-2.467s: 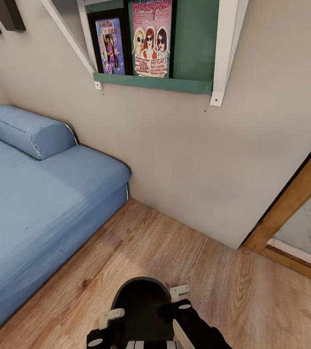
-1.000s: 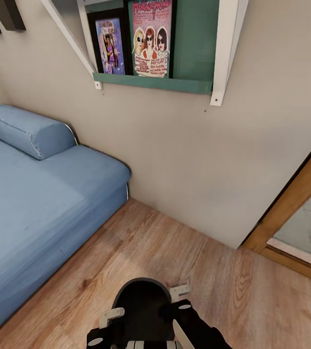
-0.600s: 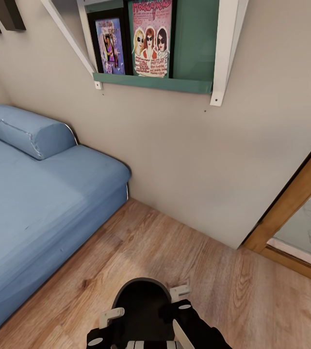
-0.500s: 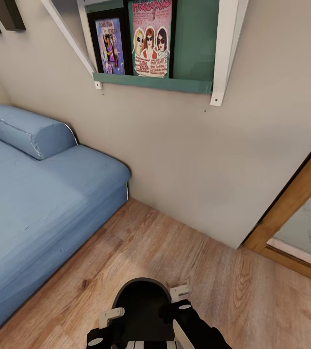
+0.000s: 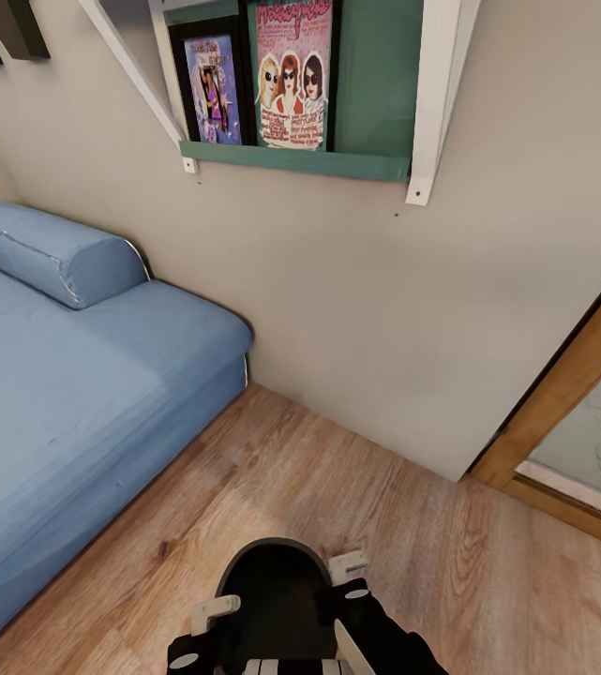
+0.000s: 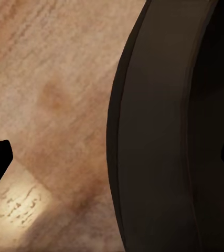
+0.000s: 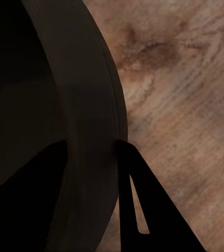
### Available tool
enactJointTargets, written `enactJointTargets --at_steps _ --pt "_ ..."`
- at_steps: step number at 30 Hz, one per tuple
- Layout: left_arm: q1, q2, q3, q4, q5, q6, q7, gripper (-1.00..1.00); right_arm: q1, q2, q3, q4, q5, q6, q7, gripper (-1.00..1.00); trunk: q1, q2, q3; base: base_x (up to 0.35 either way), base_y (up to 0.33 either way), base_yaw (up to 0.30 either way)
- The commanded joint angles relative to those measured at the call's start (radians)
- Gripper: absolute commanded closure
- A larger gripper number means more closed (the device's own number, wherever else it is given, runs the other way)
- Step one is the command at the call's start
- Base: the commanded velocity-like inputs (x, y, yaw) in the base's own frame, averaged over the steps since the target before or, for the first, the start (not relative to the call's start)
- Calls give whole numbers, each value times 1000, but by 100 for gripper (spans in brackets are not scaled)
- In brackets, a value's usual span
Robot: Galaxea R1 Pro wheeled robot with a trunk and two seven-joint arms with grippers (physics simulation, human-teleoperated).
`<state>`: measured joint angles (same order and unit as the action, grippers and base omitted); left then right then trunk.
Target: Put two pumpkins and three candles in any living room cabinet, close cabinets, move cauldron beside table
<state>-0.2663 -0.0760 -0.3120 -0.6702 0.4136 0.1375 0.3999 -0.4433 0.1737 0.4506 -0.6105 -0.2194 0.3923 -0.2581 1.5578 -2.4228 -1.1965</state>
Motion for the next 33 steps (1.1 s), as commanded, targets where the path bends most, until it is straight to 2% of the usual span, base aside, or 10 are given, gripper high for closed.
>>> enactJointTargets --at_steps 1,11,12,33 --pt "-1 1 -5 -2 7 4 8 -100 1 0 8 0 -49 -3 -4 100 0 0 -1 0 0 0" --pt "-1 1 -6 -2 7 3 8 -100 0 0 8 0 -49 -3 -4 100 0 0 -1 0 0 0" --pt "-1 1 -6 -1 7 3 8 100 1 0 8 0 -49 -3 -4 100 0 0 -1 0 0 0" --pt "1 1 -6 -6 6 2 7 100 1 0 8 0 -49 -3 -4 100 0 0 -1 -21 0 0"
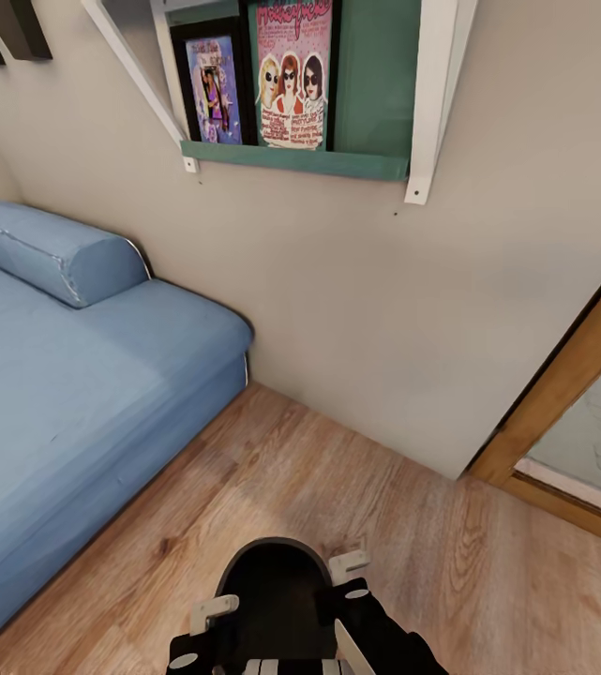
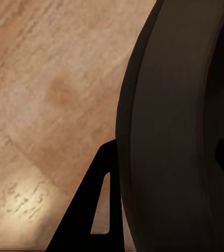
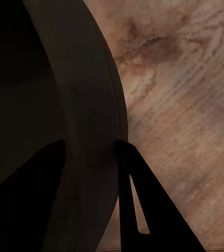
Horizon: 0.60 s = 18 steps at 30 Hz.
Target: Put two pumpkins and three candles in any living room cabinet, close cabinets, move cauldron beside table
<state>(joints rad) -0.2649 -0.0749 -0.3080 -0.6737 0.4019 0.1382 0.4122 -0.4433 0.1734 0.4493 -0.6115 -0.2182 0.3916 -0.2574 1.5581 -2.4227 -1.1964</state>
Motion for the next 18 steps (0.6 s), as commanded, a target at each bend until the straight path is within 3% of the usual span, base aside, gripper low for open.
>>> enactJointTargets --at_steps 1,5,18 --pt "-1 0 -9 -2 18 1 -6 100 1 0 9 1 -50 -2 -5 100 0 0 -1 -67 0 0" --pt "-1 0 -9 -3 18 1 -7 100 1 0 9 1 -50 -2 -5 100 0 0 -1 -27 0 0" --pt "-1 0 -9 -3 17 4 -9 100 0 0 9 1 -50 -2 -5 100 -50 91 40 -2 0 0"
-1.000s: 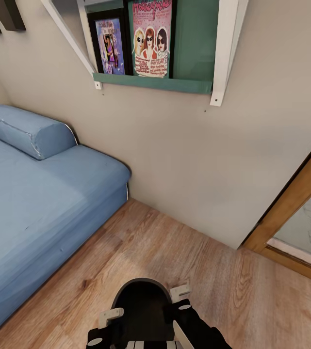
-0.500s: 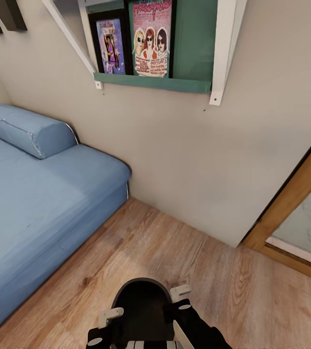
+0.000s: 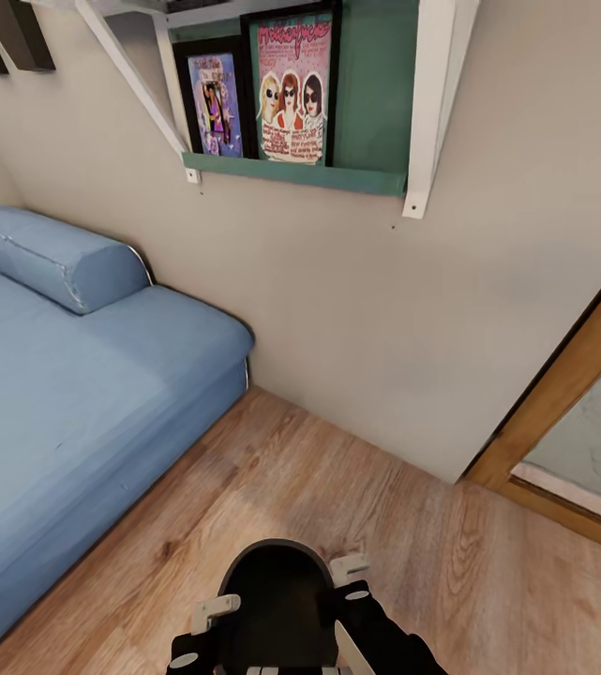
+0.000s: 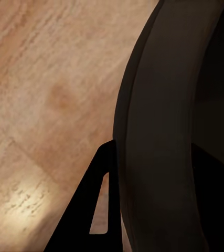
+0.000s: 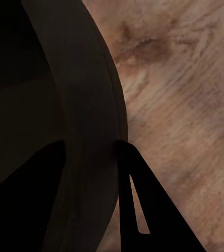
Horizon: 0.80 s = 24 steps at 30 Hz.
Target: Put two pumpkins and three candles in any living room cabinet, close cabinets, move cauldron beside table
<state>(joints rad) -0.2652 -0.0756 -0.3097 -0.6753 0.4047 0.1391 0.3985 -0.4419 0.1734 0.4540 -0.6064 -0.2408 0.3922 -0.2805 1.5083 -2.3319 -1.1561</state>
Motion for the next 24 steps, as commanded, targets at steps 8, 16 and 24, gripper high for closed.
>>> enactJointTargets --at_steps 8,16,24 --pt "0 1 -31 -1 14 6 -6 100 -1 0 5 -4 -28 -3 18 100 -31 56 24 0 0 0" --pt "-2 0 -92 -7 14 17 -7 100 0 0 5 -4 -28 -3 18 100 -62 112 49 0 0 0" --pt "-2 2 -96 -19 14 12 -7 100 -1 -2 5 -4 -28 -3 18 100 -73 133 59 0 0 0"
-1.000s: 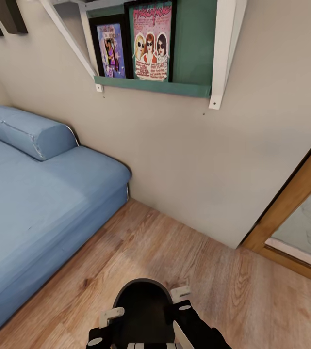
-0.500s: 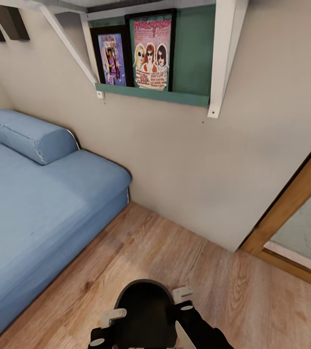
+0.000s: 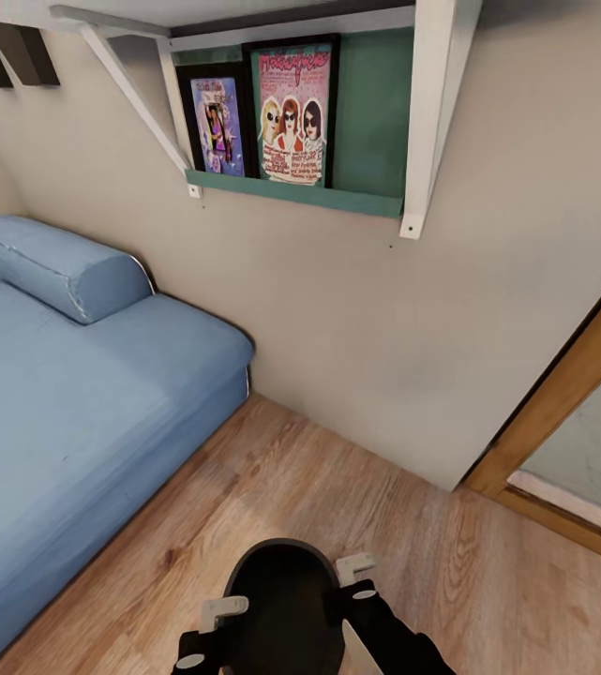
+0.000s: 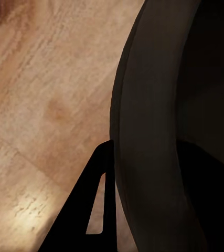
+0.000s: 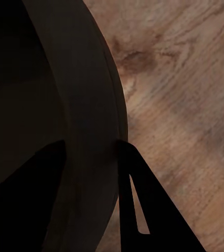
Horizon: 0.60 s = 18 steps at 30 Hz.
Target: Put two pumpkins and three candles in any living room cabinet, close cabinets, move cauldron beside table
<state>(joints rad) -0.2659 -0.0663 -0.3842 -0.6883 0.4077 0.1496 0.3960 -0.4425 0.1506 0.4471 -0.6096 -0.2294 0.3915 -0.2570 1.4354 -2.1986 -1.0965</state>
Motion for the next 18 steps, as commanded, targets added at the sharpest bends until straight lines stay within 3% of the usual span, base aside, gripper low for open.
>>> enactJointTargets --at_steps 1,18 --pt "-1 -7 -22 -6 11 1 -5 100 0 21 11 -1 -40 -2 -5 100 0 0 -1 0 0 0" --pt "1 -4 -22 -7 10 -7 -2 100 1 20 12 -1 -39 -4 -3 100 0 0 -1 0 0 0"
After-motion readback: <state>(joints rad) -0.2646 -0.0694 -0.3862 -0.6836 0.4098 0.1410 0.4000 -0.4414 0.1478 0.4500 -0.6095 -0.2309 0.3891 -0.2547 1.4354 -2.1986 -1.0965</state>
